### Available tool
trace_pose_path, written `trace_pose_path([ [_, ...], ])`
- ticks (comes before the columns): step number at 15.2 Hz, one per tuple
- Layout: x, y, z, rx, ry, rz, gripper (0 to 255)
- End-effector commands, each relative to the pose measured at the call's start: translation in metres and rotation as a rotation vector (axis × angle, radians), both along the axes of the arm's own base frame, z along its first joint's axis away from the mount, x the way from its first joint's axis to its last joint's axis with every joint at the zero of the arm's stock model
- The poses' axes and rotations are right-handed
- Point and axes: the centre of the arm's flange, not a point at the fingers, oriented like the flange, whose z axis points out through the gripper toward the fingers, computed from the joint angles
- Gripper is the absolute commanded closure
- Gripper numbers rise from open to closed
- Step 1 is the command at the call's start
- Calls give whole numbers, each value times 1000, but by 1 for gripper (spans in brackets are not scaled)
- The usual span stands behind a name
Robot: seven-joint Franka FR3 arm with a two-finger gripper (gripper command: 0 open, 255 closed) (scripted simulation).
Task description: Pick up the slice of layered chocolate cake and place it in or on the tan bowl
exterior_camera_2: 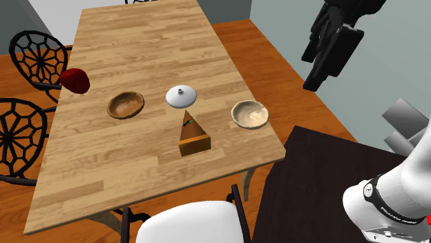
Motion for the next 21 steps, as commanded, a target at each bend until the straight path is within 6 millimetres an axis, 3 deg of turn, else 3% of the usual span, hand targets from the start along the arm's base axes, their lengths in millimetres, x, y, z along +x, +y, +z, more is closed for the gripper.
trace_pose_path([
  [1,0,0,0,0,0,0,0],
  [21,202,-41,-183,-32,126,-84,0],
])
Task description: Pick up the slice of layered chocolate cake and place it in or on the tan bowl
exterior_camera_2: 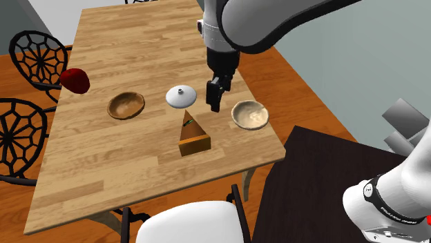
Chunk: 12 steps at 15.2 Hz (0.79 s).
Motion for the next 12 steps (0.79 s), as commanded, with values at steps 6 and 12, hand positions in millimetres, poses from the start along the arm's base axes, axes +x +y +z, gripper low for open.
trace_pose_path([
  [6,63,-21,-71,-12,44,-29,0],
  [12,115,-40,-132,-22,82,-55,0],
])
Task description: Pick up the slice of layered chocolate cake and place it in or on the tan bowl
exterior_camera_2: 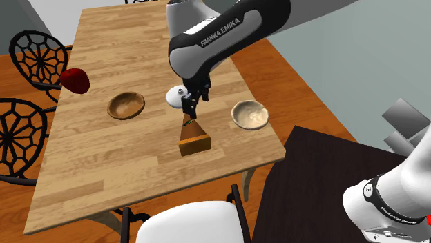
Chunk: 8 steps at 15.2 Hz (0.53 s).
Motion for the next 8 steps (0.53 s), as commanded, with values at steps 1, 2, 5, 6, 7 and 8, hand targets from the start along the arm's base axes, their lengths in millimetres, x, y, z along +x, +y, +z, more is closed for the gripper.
trace_pose_path([
  [1,20,-4,-23,-3,13,-8,0],
  [2,29,-8,-33,-5,19,-13,0],
  [5,53,-18,-65,-10,38,-25,0],
  [6,61,-21,-75,-11,44,-29,0],
  [7,63,-22,-78,-12,46,-30,0],
  [8,62,-22,-83,-12,46,-30,0],
])
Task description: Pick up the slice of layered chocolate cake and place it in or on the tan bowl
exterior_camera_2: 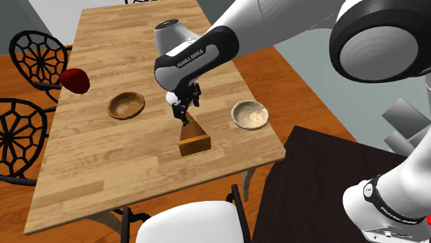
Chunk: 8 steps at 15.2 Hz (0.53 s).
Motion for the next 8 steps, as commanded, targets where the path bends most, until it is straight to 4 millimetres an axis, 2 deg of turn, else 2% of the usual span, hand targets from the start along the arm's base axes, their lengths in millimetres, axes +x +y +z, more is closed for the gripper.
trace_pose_path([
  [1,2,0,-12,0,1,-1,0],
  [6,-2,2,-42,0,1,-1,0],
  [8,-2,2,-42,0,1,-1,0],
])
